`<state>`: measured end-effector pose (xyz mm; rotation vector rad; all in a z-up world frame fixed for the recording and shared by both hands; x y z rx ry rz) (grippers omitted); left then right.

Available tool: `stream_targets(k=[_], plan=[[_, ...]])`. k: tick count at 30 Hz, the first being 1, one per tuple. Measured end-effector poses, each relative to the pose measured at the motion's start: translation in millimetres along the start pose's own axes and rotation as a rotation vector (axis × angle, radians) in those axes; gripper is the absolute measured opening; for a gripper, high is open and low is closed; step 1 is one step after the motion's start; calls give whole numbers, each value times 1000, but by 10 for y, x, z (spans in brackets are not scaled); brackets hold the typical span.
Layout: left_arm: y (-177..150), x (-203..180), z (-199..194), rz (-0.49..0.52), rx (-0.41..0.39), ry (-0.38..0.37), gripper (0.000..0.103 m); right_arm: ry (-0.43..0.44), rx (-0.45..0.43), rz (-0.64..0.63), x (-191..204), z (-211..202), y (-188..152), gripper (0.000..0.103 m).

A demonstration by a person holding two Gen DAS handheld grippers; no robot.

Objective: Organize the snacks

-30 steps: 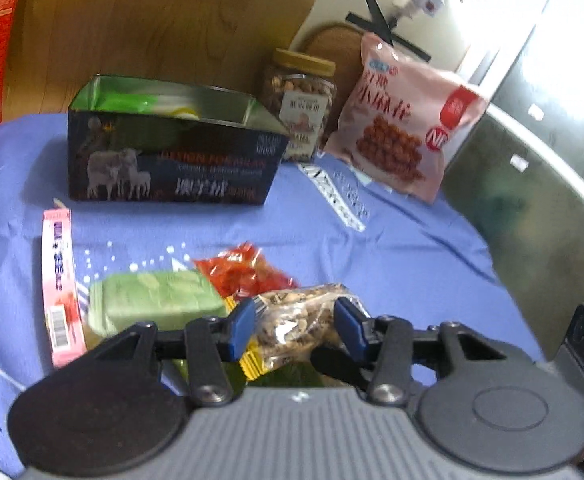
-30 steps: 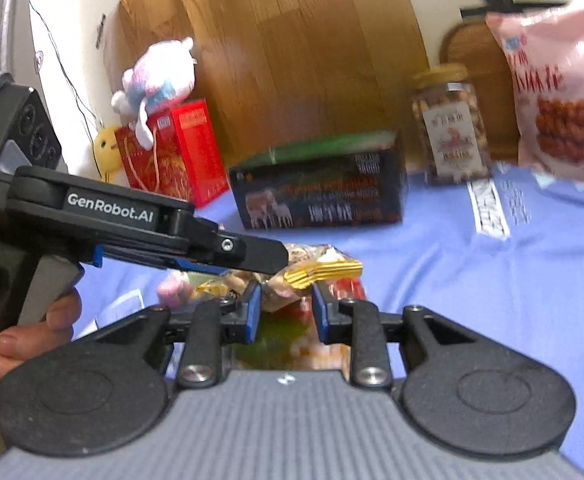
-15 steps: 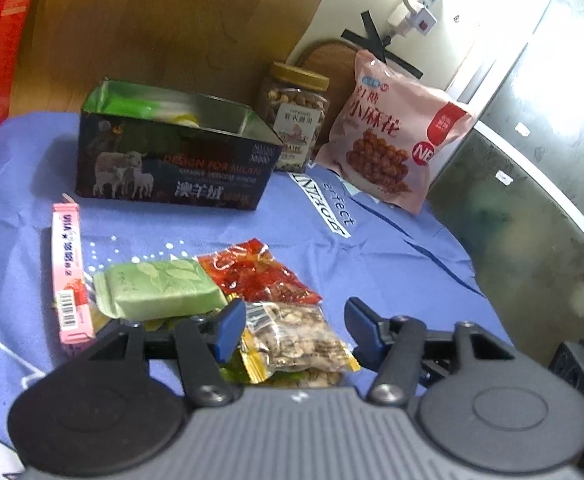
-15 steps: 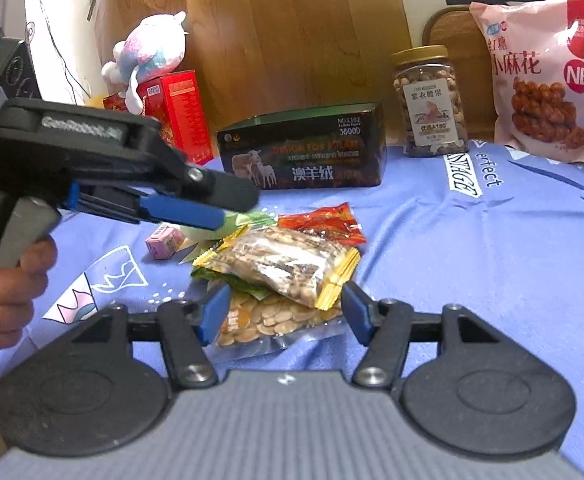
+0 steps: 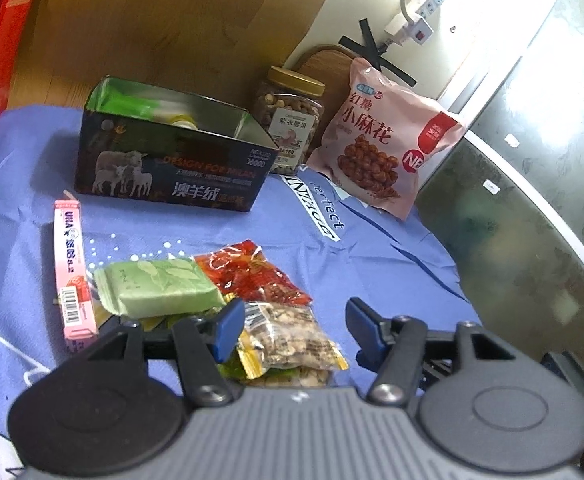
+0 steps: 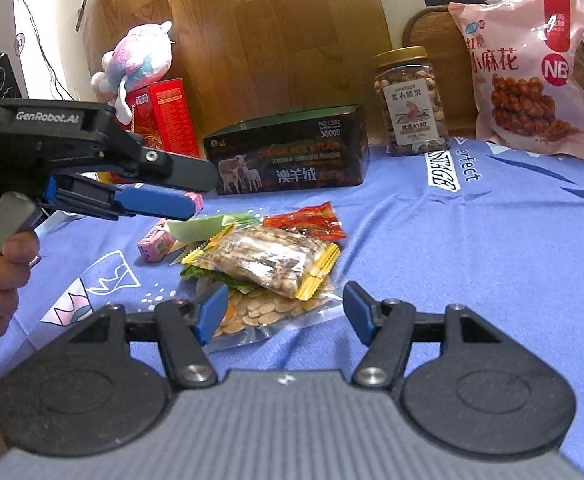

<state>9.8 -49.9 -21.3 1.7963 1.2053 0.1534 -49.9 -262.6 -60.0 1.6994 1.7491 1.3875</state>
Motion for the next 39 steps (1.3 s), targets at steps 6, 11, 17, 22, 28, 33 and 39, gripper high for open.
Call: stream_targets(k=[6,11,17,22,28,33,39], plan=[[35,92,-53,-44,-11,-13,57,-1,-13,-6,0,-19,33,66],[18,95,-30,-50,10,-30,57,18,-26,-1,10,-33,55,66],[23,47,190,-18,68,-20,57,29,3,-7,18,119,91,66],[-91,34,390,8,125,11,54,35,46,-15,-16,273,99,67],[-93,7,384,25,122,-1,37,36,42,-77,51,352,110,50],[-28,-132,300,55,89,-34,37,27,-12,-45,44,195,139,47],[3,-379,321,102,87,-67,37,-34,-70,-38,4,-36,168,47]])
Point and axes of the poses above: each gripper's, at about its wrist camera, not at the fingertips, and z roughly the way its jaws point, x to its left, y to its top, the point moved 2 cm from there along z, roughly the way its jaws point, and after that the axes turned 10 degrees about z, right-handed, at the moved point
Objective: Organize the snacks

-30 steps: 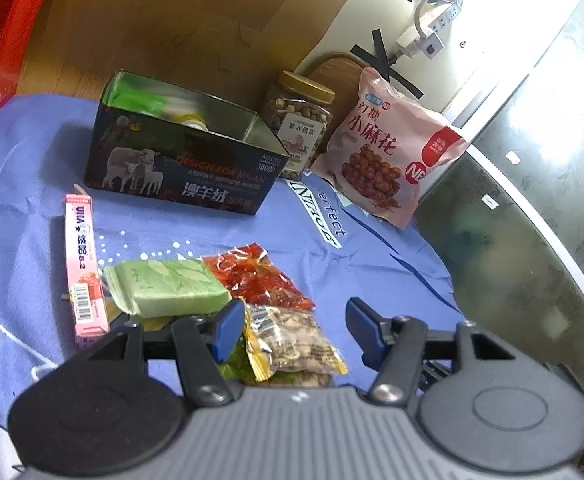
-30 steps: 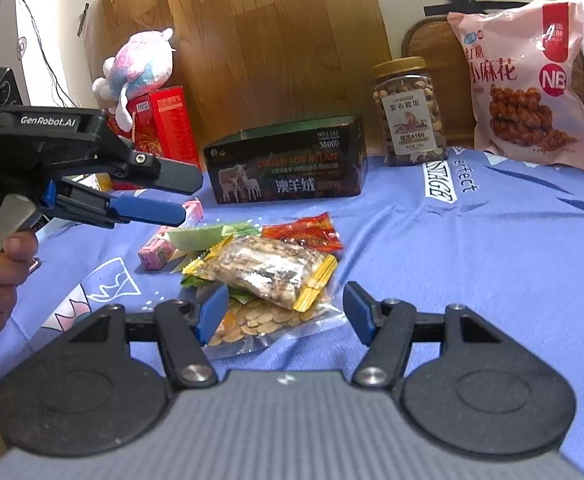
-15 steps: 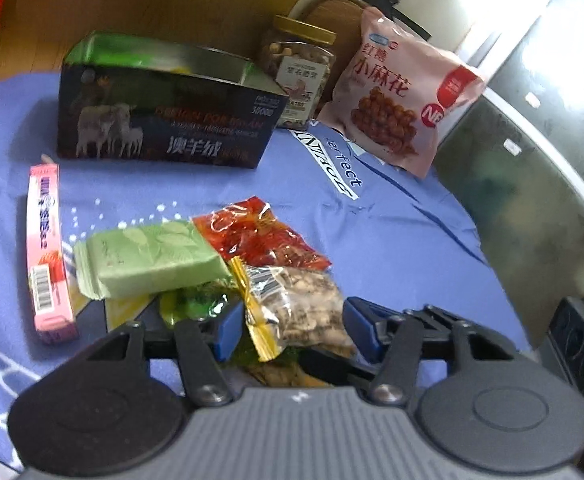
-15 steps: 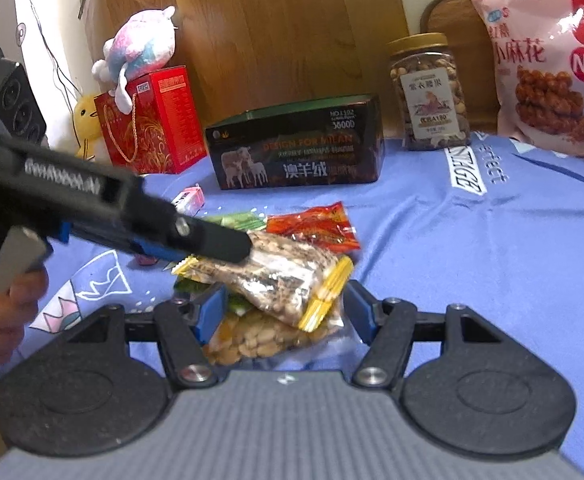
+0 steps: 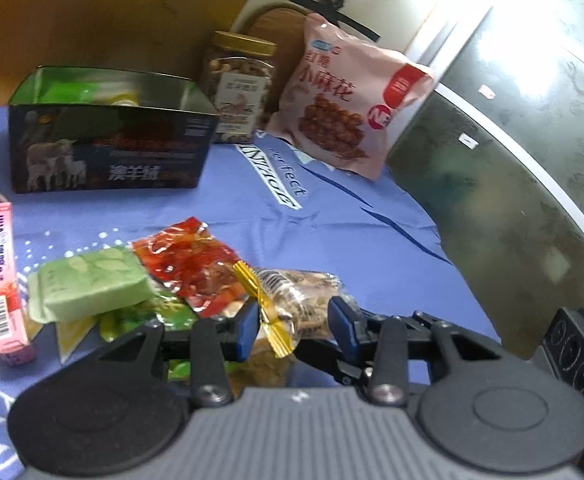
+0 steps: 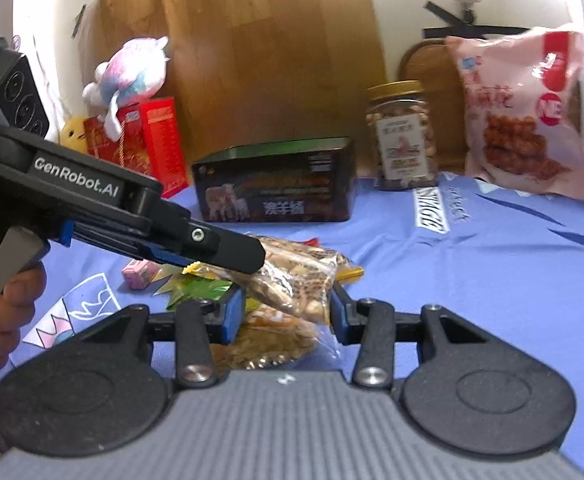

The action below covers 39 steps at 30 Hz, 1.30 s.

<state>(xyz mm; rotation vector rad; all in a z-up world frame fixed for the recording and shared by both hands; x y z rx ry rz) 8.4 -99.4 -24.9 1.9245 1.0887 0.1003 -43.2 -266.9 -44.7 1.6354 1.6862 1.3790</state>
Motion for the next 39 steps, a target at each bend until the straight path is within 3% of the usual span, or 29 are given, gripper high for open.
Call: stream_targets(k=[18,25,32,39], plan=[[15,-501,-116,73,-15,23,38,-5,-79,41,-79,-421,-30,47],[2,-534,-156,84,-31,38,38,-3,-94,51,-62,-482,-53,47],[181,-146,-306,42,-81,75,38,31,-94,27,74,-210,125,47],[629,557,-351,-2,-145,159,38,101,-76,-31,314,514,552,47]])
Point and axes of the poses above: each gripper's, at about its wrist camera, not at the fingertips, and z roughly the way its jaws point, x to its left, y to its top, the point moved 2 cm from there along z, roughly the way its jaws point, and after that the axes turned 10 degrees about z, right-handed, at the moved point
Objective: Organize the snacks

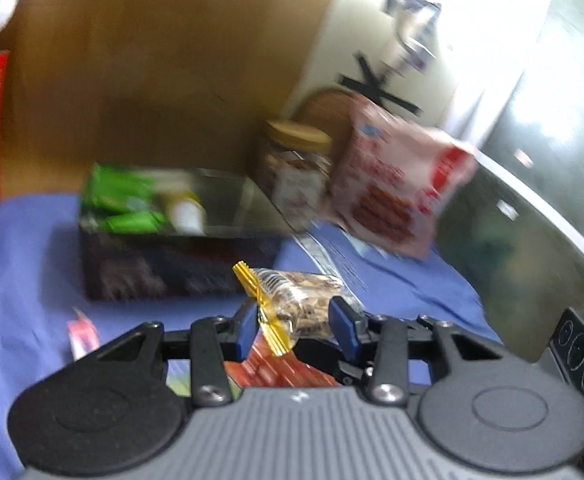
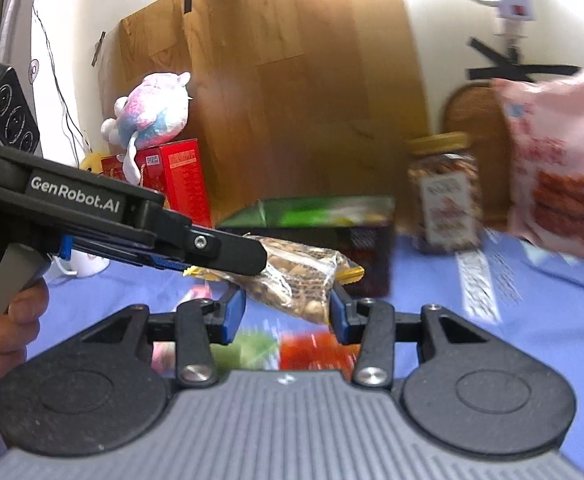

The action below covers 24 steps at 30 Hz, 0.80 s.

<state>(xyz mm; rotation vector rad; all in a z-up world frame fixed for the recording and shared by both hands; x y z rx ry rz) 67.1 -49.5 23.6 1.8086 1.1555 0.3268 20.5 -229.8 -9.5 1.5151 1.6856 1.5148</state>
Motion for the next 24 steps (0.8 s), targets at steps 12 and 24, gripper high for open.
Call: stream_targets(k=[12,24], plan=[[443,747,498,-60,-16,30,52,-97,18,-78,-150,1009,542,58],[-462,666,185,-133,157,-59,52,146,300,80,-26,368,-264,62]])
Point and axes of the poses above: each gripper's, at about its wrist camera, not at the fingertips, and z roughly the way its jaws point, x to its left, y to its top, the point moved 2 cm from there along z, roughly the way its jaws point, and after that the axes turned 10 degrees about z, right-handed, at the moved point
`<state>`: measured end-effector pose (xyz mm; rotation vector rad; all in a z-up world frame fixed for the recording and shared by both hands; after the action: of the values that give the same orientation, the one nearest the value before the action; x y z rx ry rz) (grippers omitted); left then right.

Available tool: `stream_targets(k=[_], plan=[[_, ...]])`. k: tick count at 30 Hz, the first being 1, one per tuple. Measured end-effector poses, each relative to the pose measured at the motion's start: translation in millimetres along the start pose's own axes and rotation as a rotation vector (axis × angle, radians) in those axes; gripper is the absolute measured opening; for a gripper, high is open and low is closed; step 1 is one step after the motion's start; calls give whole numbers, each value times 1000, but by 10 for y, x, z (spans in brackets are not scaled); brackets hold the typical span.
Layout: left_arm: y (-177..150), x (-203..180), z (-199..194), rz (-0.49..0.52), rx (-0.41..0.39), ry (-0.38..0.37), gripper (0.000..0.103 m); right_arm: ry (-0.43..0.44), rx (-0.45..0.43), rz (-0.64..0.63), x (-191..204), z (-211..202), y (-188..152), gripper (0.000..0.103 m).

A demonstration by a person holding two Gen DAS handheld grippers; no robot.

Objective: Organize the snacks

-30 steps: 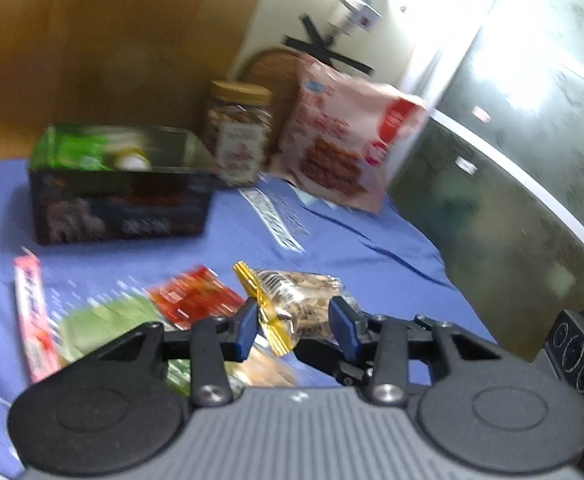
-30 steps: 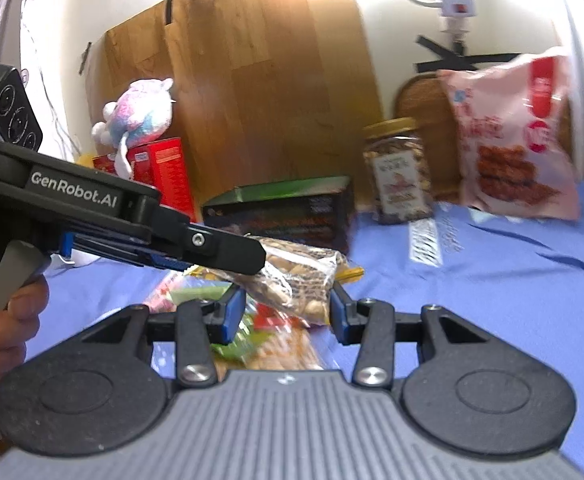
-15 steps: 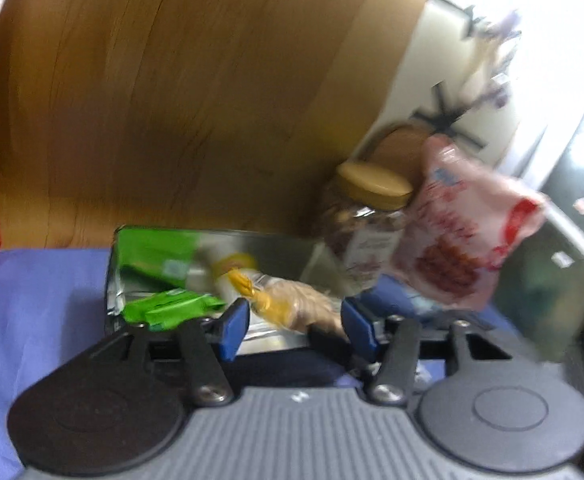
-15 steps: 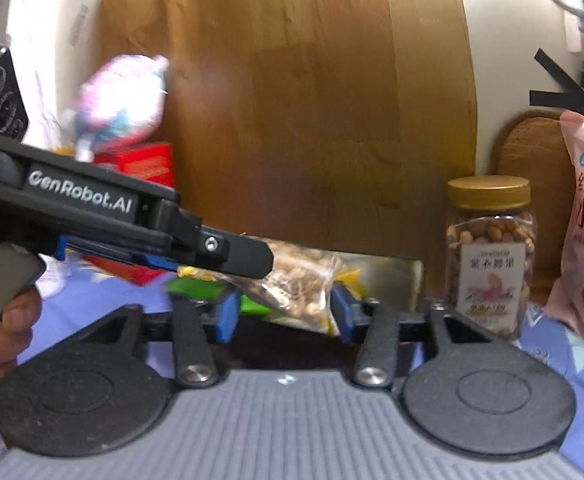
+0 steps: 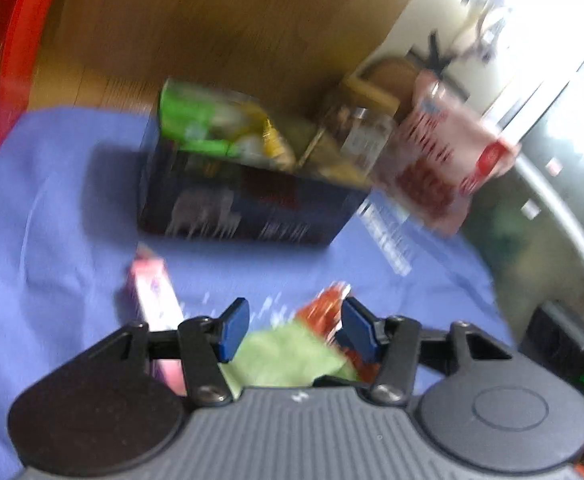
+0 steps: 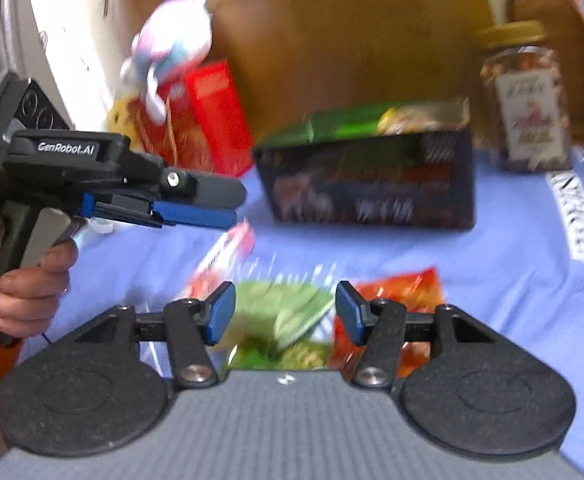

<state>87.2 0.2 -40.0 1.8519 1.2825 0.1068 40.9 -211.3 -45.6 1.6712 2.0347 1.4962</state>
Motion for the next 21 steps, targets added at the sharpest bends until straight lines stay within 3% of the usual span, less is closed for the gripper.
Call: stream_targets(k=[2,5,7,10,16,21], plan=[[-92,-4,95,-1,48,24,54,-12,43,-44,75,82,-52,73],[-150,-15,119,7,62,74,59,-48,60,-125,175,215,-91,74],[-180,-36,122,5,48,74,61,-70,59,-175,199,312,-83,71],[-216,-68,115,17,32,84,61,-58,58,-215,233,331,-111,55],[-192,-180,153,-9,3,48,59,-78,10,-178,122,217,-129,54],[142,-335,73,42,-75,51,59,-87,-89,-151,100,75,19,54]])
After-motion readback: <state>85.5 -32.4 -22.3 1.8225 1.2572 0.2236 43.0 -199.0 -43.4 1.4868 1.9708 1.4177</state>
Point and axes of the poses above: each gripper's, at about its wrist camera, not at the fingertips, and z roughly the way its jaws point, x to its left, y to its top, the point moved 2 cm from there along z, roughly the way its jaws point, and after that the axes turned 10 degrees about z, right-handed, at the moved point
